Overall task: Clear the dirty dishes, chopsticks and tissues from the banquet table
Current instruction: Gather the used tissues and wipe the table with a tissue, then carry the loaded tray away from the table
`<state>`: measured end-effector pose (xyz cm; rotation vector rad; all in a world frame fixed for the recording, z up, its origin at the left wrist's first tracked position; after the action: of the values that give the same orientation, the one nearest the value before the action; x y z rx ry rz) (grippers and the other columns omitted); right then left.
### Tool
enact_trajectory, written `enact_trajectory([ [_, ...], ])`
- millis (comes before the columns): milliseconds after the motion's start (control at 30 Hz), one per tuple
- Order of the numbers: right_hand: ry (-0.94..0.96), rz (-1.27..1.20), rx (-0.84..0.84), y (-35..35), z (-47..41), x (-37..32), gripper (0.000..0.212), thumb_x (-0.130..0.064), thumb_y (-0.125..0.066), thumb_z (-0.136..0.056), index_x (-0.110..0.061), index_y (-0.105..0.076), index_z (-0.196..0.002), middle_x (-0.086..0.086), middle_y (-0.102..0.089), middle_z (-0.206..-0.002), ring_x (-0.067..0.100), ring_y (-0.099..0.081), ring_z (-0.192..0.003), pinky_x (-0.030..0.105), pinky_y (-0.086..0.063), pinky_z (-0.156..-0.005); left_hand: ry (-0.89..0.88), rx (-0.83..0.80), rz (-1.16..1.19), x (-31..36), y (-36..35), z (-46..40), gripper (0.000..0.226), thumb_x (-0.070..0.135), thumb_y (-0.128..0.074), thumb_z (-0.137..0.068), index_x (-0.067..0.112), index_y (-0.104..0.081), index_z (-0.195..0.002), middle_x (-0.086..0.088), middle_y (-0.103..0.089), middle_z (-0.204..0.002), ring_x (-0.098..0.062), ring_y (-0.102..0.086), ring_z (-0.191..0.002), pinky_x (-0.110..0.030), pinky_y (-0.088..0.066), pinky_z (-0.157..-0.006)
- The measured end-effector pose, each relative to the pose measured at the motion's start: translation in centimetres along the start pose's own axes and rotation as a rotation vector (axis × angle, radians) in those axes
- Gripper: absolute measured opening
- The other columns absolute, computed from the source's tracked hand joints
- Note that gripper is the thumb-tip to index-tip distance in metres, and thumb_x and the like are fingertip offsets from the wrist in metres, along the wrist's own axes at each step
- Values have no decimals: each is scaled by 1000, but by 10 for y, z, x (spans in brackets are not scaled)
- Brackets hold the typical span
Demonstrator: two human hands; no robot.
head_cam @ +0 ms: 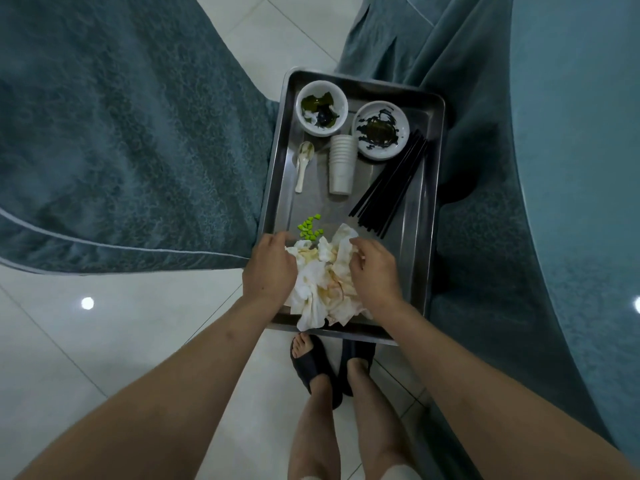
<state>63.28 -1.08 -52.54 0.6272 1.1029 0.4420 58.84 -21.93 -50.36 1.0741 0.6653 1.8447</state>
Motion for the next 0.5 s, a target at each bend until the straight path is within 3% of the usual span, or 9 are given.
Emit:
enact_trajectory([
  [133, -119, -8, 70, 23, -17, 20, 32, -10, -53, -101, -11, -67, -129, 5, -62, -125, 22, -61, -110, 40, -54, -95, -13, 46, 2, 3, 3, -17, 32, 9, -47, -99, 18, -59, -127, -5, -55, -131, -26, -55, -117, -44, -52, -83],
  [233, -186, 10, 118, 40, -26, 36, 33, -14, -51, -103, -16, -65, -132, 2, -61, -126, 19, -60, -111, 34, -53, -93, -17, 94, 8, 5, 4, -31, 35, 9, -49, -100, 13, -57, -134, -9, -54, -135, -29, -53, -122, -45, -50, -91],
  [400, -224, 17, 203, 57, -40, 64, 32, -12, -53, -101, -10, -64, -131, 6, -58, -133, 23, -57, -120, 41, -50, -104, -65, 157, -26, 11, 6, -58, 41, 9, -52, -100, 9, -52, -142, -13, -49, -141, -31, -50, -127, -45, -49, -101],
  [500, -262, 42, 250, 62, -41, 78, 31, -11, -56, -99, -11, -65, -128, 6, -56, -135, 25, -57, -119, 46, -51, -102, -43, 166, -47, 8, 3, -71, 45, 11, -51, -101, 10, -47, -146, -15, -42, -148, -33, -44, -132, -47, -46, -104],
])
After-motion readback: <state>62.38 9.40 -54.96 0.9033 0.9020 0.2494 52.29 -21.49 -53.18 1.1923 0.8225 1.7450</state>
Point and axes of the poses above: each hand's wrist, its own z-axis away from the middle knuckle, its own y-axis out of the back of the hand, x = y × z, the point moved 7 cm from there along -z, towards the middle knuckle
